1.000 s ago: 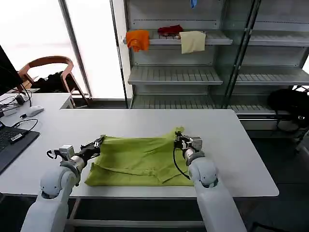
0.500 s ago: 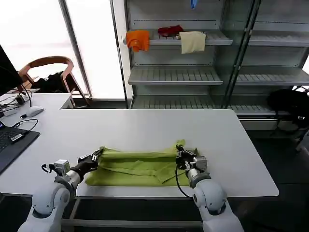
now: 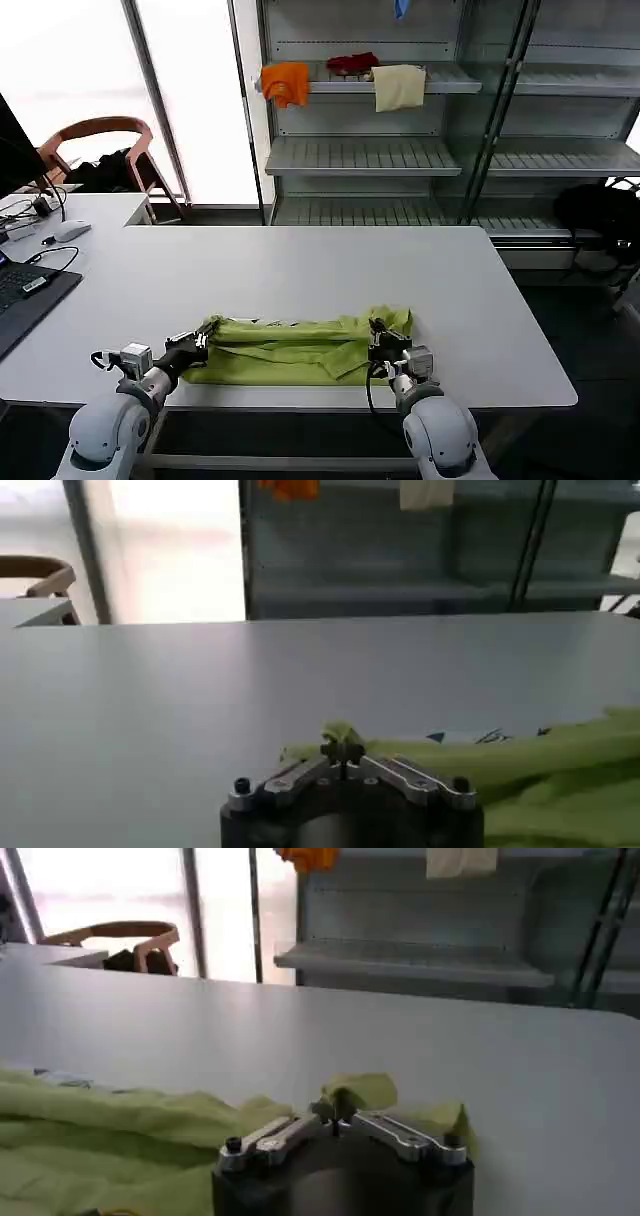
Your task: Fold and organize the clothes.
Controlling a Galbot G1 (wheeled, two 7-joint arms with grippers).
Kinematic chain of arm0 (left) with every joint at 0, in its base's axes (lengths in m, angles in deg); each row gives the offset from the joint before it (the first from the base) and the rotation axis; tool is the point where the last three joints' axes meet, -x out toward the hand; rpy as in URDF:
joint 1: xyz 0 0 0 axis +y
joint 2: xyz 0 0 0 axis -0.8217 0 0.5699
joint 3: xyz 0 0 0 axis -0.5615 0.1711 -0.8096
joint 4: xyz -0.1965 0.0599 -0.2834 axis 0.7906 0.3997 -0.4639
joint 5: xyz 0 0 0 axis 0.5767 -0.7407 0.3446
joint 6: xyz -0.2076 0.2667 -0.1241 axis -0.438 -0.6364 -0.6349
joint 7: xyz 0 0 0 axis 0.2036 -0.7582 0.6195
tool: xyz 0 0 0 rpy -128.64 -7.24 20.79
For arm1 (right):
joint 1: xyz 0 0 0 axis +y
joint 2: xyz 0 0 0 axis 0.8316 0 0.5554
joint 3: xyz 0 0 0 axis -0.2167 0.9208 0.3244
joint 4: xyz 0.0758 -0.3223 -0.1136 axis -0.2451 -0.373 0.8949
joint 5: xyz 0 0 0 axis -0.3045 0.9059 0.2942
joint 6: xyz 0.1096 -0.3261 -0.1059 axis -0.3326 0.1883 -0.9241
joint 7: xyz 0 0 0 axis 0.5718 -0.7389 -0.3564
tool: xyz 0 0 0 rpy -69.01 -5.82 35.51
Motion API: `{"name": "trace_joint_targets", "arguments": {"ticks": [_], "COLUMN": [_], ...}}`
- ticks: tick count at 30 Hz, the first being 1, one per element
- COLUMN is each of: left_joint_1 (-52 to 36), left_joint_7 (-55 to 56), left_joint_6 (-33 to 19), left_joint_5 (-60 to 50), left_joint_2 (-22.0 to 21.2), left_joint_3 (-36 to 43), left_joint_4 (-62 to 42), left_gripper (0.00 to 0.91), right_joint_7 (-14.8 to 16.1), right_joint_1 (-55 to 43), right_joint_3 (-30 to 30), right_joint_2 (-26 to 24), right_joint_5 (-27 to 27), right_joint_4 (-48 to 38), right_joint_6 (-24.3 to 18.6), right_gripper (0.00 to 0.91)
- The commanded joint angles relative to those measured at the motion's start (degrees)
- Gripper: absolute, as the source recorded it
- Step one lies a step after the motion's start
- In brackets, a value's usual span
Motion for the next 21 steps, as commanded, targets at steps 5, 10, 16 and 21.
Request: {"name": "trace_joint_targets", "arguments": {"ticks": [5, 10, 16, 21], "left_joint_1": [0.98, 1.08, 1.27, 2.2], "left_joint_7": [0.41, 0.71, 1.84, 3.01], "left_joint_6": [-0.13, -0.1, 0.05, -2.81], "left_joint_5": [-3.17, -4.36, -5.01, 1.65], "left_joint_2": [-0.41, -0.73, -1.02, -1.74], "left_joint_3": [-0.09, 0.14, -0.02, -0.84], "left_joint_4": [0.33, 0.35, 0.38, 2.58], "left_gripper": [0.01, 0.01, 0.907, 0.907], "right_joint_7": [-1.13, -1.63, -1.74, -1.65], "right_joint_1": [2.52, 2.54, 2.31, 2.26], "right_joint_3": [-0.09, -0.47, -0.98, -1.76], "right_joint_2": [0.41, 0.11, -0.15, -0.05], "right_joint_5": [10.5, 12.28, 12.24, 3.67], "right_joint_4": [-0.1, 0.51, 0.61, 3.77], "right_joint_6": [-0.11, -0.15, -0.17, -0.42], "right_gripper": [0.907, 0.907, 0.907, 0.907]}}
